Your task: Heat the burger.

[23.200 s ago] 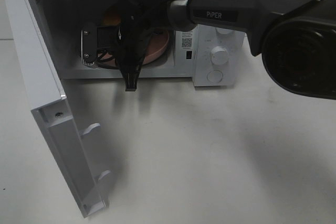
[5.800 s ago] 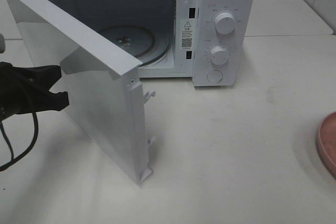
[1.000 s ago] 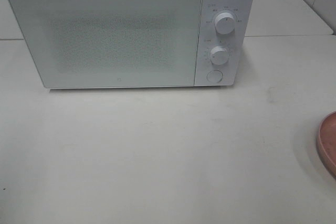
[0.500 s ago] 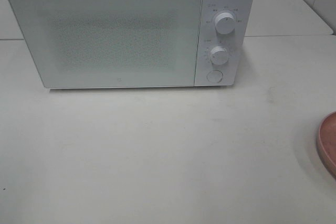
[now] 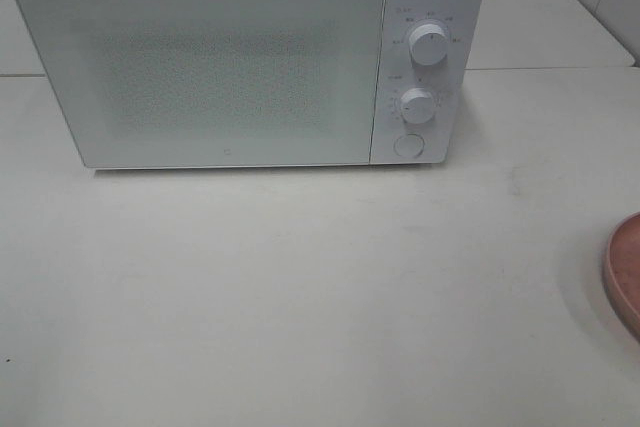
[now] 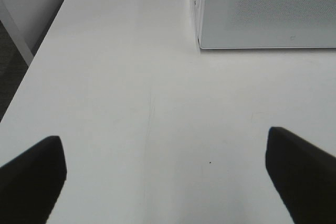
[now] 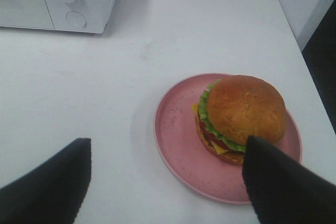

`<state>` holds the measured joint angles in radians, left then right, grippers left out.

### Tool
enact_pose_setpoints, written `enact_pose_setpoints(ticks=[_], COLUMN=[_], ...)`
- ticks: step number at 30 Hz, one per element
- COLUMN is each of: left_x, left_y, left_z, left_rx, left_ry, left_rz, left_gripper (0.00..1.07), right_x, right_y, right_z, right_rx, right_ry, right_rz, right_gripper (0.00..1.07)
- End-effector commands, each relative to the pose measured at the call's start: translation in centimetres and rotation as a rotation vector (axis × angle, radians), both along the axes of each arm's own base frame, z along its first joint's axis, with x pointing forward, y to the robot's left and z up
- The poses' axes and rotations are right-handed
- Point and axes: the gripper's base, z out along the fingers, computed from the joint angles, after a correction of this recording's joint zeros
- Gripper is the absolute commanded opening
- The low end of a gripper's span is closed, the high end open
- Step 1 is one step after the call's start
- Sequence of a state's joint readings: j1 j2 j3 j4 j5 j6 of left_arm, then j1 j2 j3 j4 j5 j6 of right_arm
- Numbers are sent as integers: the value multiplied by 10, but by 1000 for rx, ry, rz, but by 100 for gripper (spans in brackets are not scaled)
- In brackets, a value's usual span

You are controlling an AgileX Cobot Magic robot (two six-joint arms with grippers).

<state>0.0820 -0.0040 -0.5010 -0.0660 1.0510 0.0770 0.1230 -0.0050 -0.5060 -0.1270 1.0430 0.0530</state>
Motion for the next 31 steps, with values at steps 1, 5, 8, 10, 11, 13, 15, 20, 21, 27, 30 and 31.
enact_pose_setpoints(ticks=[1,5,8,10,11,13,15,20,21,27,30,31], left_x=[-3,-3,-3,-3,-3,-3,-3,-3,-3,-3,-3,-3], left_y=[0,0,0,0,0,0,0,0,0,0,0,0], left_z=[0,0,0,0,0,0,0,0,0,0,0,0], left_rx=[0,0,0,0,0,0,0,0,0,0,0,0], left_ry=[-38,-37,-37,-37,-37,-37,-37,-37,-37,-37,-37,-37], left_rz=[2,2,2,2,2,2,2,2,2,2,2,2], left_gripper=[98,98,98,98,98,98,98,98,98,98,98,98], right_x=[-3,-3,-3,-3,-3,-3,-3,-3,-3,-3,-3,-3], right_y=[0,0,0,0,0,0,0,0,0,0,0,0], right_z=[0,0,0,0,0,0,0,0,0,0,0,0], right_rx=[6,6,6,6,6,6,6,6,6,6,6,6], right_ry=[-31,-31,-31,-31,-31,-31,-31,-31,-31,-31,-31,-31], right_rz=[-6,-6,-6,-6,-6,-6,-6,-6,-6,-6,-6,-6], right_gripper=[76,76,76,76,76,76,76,76,76,76,76,76])
